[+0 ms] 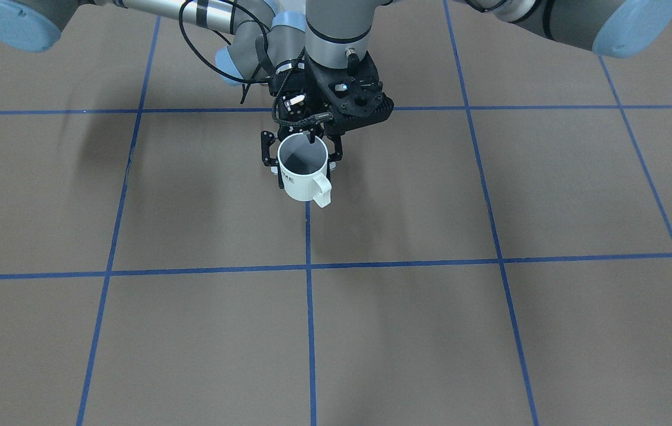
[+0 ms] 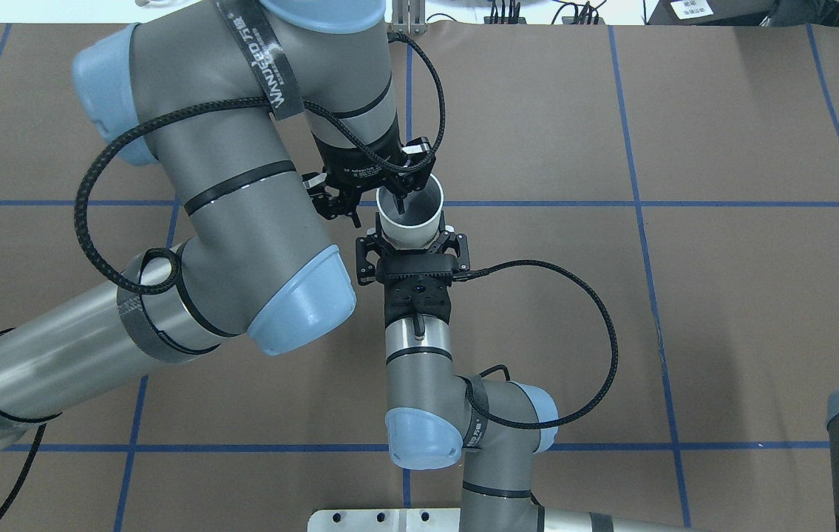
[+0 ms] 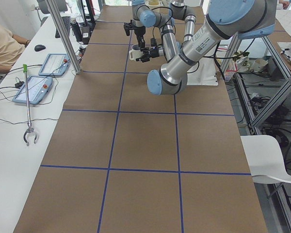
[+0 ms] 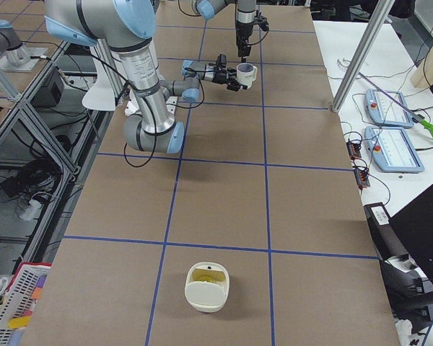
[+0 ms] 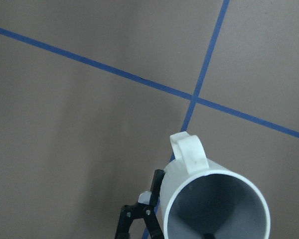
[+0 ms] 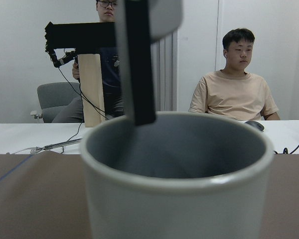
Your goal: Left arm hands cup to right arm to dump lemon
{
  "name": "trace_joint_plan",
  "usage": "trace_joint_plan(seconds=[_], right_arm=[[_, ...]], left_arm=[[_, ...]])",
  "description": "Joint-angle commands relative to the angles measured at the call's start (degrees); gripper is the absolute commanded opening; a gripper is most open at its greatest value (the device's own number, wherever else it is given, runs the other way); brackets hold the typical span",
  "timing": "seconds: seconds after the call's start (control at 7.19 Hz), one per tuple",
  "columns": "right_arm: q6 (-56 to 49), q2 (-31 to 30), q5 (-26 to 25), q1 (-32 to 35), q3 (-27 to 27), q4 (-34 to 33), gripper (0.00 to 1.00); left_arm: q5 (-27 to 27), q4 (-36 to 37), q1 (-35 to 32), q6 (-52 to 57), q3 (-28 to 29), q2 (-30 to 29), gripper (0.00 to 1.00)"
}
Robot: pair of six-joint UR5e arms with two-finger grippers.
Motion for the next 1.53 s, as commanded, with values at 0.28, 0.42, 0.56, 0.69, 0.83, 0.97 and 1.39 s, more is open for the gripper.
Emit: trace_joint_plan(seconds=[0.28,0.42,0.56,0.69,0.83,0.97,1.39], right_arm=[[1.0,-0.2,-2.4,-0.8,-0.2,0.1,0.21],[1.0,-0.2,-2.9,-1.3,-0.2,0.1,0.21],[1.1,-0.6,-3.0,-2.0,-0.2,0.3,0.22],[1.0,-0.5,-3.8,-2.3,-0.1,0.3,0.21],[1.0,-0.5,-4.0,-2.5,0.0,0.3,0.22],[1.0,-0.5,-3.9,-2.5,0.4,0.3,0.21],[0.9,-0.7,-3.9,-2.4,0.3,0.3,0.21]], left_arm=[[-0.1,0.0,0.6,-0.1,0.0,0.0,0.57],[-0.1,-0.1,0.6,0.0,0.0,0.1,0.57],[-0.1,-0.1,0.6,0.0,0.2,-0.1,0.57],[-0.1,-0.2,0.7,0.0,0.5,-0.2,0.57],[-0.1,-0.2,0.7,0.0,0.5,0.0,0.56],[-0.1,-0.2,0.7,0.0,0.7,0.1,0.53],[0.0,-0.1,1.2,-0.1,0.7,0.2,0.45]])
